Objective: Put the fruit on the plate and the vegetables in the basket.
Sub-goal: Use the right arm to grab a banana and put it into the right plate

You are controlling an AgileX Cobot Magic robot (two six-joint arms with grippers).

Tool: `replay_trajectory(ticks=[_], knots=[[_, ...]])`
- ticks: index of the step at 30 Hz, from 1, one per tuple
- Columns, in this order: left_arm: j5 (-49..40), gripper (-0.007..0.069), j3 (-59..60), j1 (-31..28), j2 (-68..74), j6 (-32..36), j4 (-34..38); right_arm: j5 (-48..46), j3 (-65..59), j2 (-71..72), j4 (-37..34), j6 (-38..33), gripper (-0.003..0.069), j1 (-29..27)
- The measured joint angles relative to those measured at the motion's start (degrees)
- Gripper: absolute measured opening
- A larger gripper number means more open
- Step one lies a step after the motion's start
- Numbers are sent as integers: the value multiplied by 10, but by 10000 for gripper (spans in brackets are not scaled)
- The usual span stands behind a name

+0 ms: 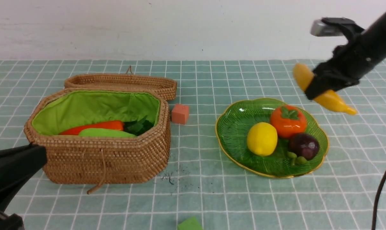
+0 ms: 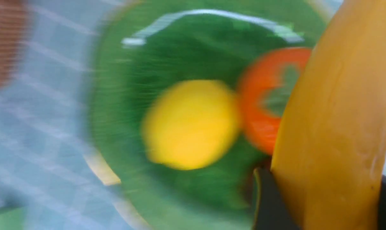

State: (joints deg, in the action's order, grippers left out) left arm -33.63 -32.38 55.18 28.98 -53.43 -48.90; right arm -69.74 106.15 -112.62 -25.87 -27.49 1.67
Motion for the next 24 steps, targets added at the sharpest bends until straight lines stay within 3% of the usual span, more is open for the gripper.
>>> replay_trajectory(ticks=[4,10,16,24], knots=[[0,-6,0,0,0,20,0,5,-74,40,-13,82,329,88],[1,-6,0,0,0,24,0,144,-105,10,-11,215,329,162],[1,-6,0,0,0,24,3,206,-105,-24,-8,321,332,162],[1,-6,0,0,0,24,6,242,-105,-35,-7,363,510,160]])
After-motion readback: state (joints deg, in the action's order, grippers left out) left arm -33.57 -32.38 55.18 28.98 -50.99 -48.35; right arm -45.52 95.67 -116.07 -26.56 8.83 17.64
